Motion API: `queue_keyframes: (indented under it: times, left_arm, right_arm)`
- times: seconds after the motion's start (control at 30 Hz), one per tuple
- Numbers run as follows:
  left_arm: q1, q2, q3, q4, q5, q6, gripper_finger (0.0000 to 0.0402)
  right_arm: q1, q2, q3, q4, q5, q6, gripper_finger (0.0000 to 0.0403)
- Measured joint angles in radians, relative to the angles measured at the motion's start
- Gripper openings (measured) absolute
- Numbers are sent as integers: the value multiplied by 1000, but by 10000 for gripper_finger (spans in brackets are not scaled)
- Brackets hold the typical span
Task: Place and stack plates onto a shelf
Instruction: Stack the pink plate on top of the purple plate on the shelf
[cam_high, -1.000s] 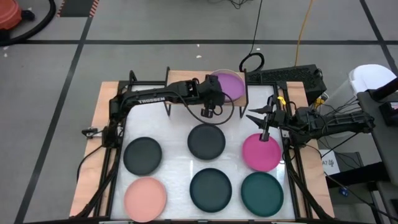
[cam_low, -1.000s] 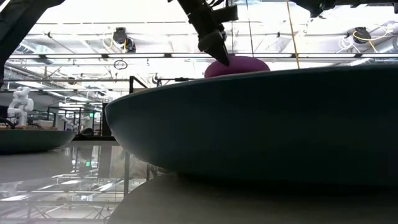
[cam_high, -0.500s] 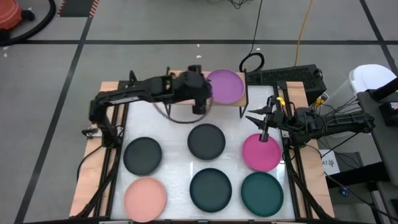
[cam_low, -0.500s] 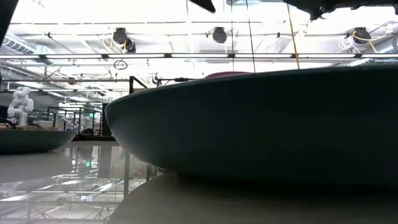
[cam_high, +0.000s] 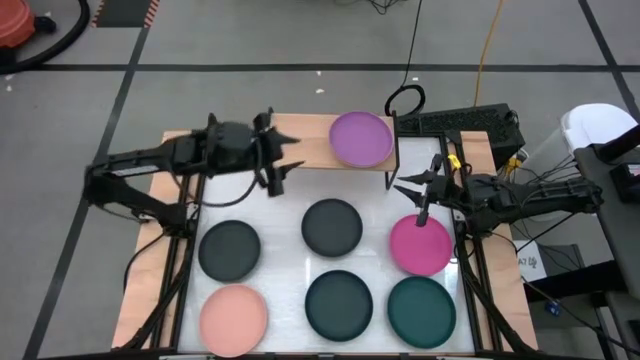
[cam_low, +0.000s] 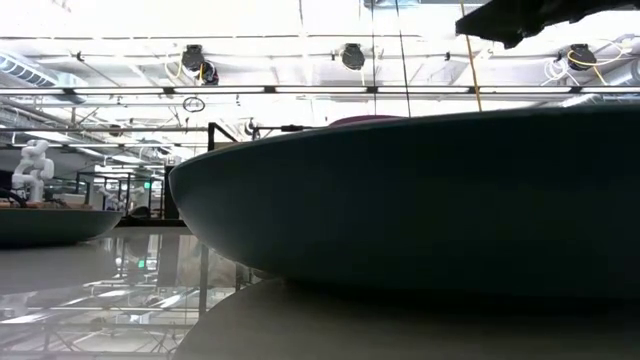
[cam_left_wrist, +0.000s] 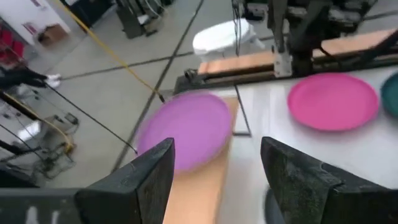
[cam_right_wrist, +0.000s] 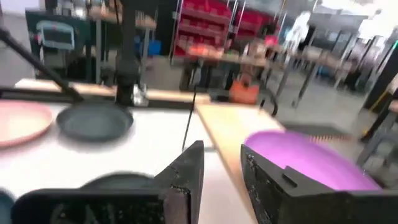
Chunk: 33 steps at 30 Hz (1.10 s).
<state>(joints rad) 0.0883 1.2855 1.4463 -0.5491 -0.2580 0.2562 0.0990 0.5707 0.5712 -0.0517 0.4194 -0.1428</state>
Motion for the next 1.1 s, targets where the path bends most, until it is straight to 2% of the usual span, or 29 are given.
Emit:
queue_keyframes:
  times: [0.17, 0.23, 0.33, 0.47, 0.6, 0.77, 0.87, 1.1]
  left_arm:
    - [-4, -153, -345, 366, -3, -44, 243]
    - [-4, -196, -430, 482, -3, -49, 243]
    - [-5, -251, -517, 597, -3, -63, 243]
    - [-5, -287, -622, 724, -4, -89, 243]
    - [-5, -287, -723, 841, -3, -117, 243]
    - [-4, -277, -813, 937, -4, -154, 243]
    - [1, -278, -819, 956, -4, -156, 243]
    - [3, -278, -819, 971, -4, -160, 243]
  right_arm:
    - [0, 98, 92, -121, 2, 65, 89]
    - [0, 159, 136, -169, -2, 54, 89]
    - [0, 258, 255, -331, -9, 86, 89]
    - [1, 401, 444, -551, -123, 174, 89]
    - [1, 511, 541, -673, -265, 273, 89]
    - [2, 587, 511, -776, -392, 418, 89]
    - [12, 607, 452, -779, -390, 515, 89]
    - [34, 612, 245, -619, -406, 770, 89]
